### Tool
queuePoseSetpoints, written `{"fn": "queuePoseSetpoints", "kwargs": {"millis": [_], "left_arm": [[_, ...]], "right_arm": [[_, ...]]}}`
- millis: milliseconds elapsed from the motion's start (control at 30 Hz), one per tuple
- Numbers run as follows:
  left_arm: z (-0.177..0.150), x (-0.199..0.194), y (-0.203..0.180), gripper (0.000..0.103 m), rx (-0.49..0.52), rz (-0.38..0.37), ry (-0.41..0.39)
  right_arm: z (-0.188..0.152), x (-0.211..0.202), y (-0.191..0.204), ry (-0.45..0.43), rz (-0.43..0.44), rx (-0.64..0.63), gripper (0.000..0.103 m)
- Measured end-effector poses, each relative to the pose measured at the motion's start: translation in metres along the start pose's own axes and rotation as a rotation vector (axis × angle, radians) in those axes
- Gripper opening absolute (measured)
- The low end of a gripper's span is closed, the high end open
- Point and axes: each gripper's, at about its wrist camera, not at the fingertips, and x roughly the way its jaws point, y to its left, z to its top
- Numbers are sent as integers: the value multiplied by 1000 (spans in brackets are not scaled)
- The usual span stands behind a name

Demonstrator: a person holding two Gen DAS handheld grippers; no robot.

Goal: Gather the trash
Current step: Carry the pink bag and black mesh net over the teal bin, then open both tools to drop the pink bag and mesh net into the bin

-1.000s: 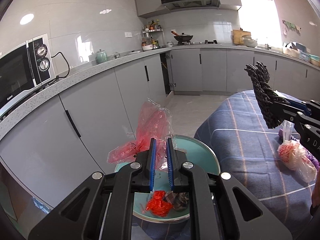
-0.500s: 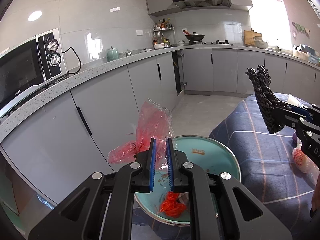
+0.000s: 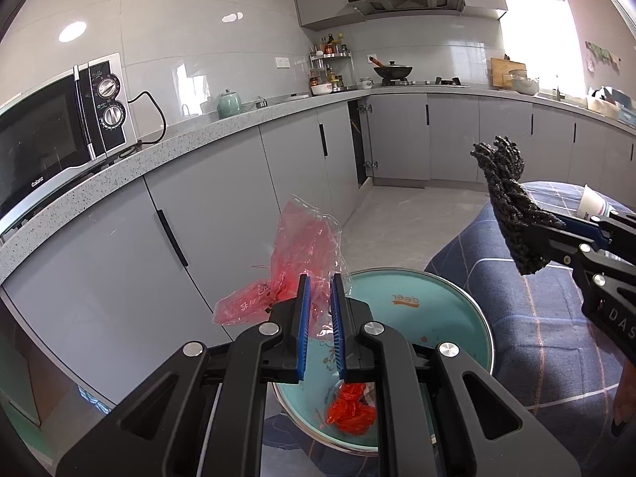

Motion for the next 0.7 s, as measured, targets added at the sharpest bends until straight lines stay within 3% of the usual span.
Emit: {"fn": "queuePoseSetpoints", "kwargs": {"millis": [500,533,633,700], "left_arm": [[-3,3,-3,17,3,-46,-5],[-3,3,-2,20,2,-47,-5],[-3,2,-1,57,-5,-29,-20],[-3,1,0,57,-4,-35,-22]], "right_arm": [[-5,12,13,34,54,-45,17],[-6,13,14,37,55,-50,18],[-8,15,14,44,57,-46,28],[-9,16,14,46,52,-44,28]]}}
